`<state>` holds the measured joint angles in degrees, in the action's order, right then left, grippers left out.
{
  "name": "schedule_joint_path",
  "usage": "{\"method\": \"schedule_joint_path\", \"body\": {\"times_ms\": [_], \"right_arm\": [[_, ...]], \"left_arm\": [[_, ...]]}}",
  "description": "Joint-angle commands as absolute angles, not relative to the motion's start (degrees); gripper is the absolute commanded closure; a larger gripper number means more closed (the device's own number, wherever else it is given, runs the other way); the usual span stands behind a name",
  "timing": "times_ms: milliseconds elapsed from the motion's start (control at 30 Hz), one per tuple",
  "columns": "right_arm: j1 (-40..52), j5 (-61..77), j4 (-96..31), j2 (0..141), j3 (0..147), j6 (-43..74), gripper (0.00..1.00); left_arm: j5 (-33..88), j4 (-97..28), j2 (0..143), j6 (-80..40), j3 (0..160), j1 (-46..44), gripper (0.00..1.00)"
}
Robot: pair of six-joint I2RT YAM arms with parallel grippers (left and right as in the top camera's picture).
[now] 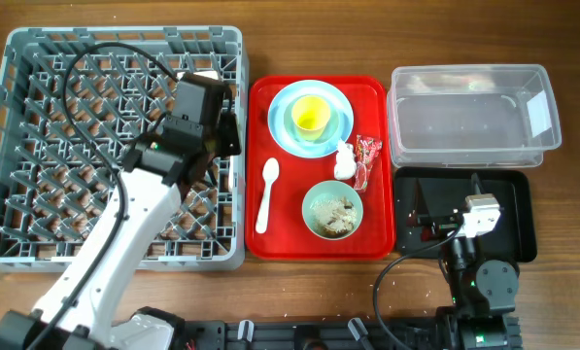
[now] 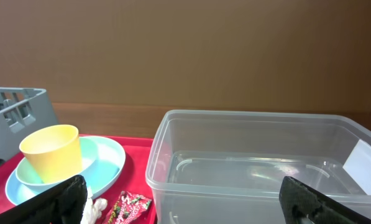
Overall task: Sort waste into correct bins and load items into the dishwasher rack
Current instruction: 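Carry the fork with the left gripper and place it in the dish rack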
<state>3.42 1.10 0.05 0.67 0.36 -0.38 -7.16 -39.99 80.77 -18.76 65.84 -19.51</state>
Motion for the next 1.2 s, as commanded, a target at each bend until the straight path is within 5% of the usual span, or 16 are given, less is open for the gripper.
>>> {"method": "schedule_joint_path", "body": {"times_ms": [0,100,333,500,700,867,1167], "right_arm": [[3.0,1.6,0.3,0.3,0.3,-1.3,0.0],[3.0,1.6,0.3,0.3,0.3,-1.3,0.0],[3.0,1.6,0.3,0.3,0.3,-1.3,0.0],[3.0,1.6,0.3,0.3,0.3,-1.3,0.0],[3.0,1.6,0.3,0.3,0.3,-1.3,0.0],[3.0,1.6,0.3,0.3,0.3,-1.3,0.0],[3.0,1.6,0.3,0.3,0.3,-1.4,0.0]], "left_arm": [[-6.4,-38.6,85.5,-19.9,66.5,-17.6,0.93],[-6.4,-36.7,89.7,-19.6,66.5,-17.0,0.71],[-6.4,-32.3,95.3,-18.2,66.5,-16.9,0.71],[-5.6,-30.9,97.5,-16.6,66.5,-16.9,0.81],[-2.8,-30.9,97.5,-9.1,66.5,-16.2,0.81],[5.6,-30.5,97.5,-6.0,66.5,-12.7,0.71],[5.8,-30.3,97.5,-6.0,66.4,-11.7,0.76]]}}
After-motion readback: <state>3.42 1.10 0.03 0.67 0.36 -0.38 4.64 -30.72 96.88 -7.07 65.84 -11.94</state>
